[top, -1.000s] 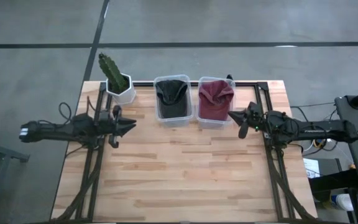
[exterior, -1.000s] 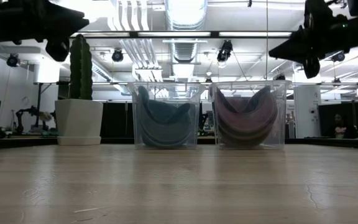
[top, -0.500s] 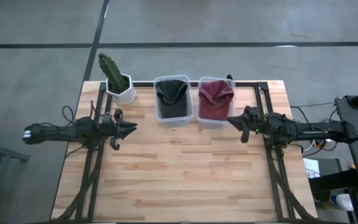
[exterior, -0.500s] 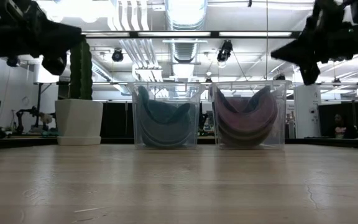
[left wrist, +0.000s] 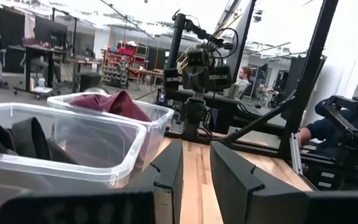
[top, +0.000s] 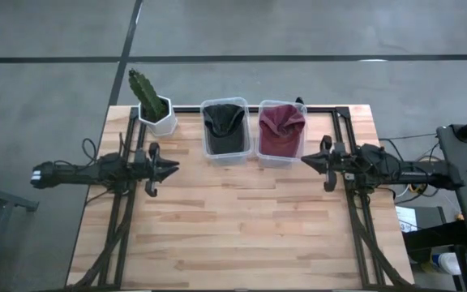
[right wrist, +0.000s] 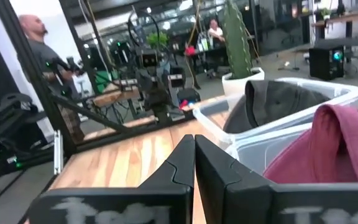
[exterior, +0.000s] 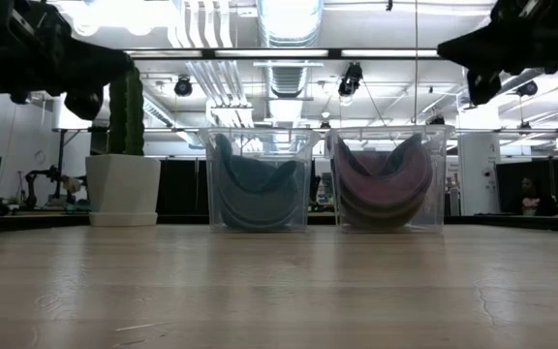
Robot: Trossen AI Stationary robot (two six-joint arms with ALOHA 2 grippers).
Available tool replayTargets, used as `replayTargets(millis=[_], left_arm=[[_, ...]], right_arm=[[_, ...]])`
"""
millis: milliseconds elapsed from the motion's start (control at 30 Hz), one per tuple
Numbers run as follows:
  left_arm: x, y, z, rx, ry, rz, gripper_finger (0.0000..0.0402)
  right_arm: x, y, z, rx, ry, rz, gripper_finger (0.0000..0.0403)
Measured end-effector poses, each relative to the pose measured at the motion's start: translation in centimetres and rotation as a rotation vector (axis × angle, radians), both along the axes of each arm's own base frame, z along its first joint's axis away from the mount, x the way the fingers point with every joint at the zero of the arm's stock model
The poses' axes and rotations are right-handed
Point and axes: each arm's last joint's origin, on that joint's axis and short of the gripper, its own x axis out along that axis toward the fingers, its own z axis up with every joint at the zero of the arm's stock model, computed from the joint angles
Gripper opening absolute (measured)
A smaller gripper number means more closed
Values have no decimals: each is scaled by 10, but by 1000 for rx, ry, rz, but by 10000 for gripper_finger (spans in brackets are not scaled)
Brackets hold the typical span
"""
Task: Pick & Place hat
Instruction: Return to Home Position
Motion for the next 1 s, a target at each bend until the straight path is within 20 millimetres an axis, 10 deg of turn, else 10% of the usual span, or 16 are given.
replayTargets(millis=[1000], left_arm=[[-1, -1, -6, 90, 20, -10, 74]], right_arm=[[-13, 3, -47, -3, -50, 85, 8]])
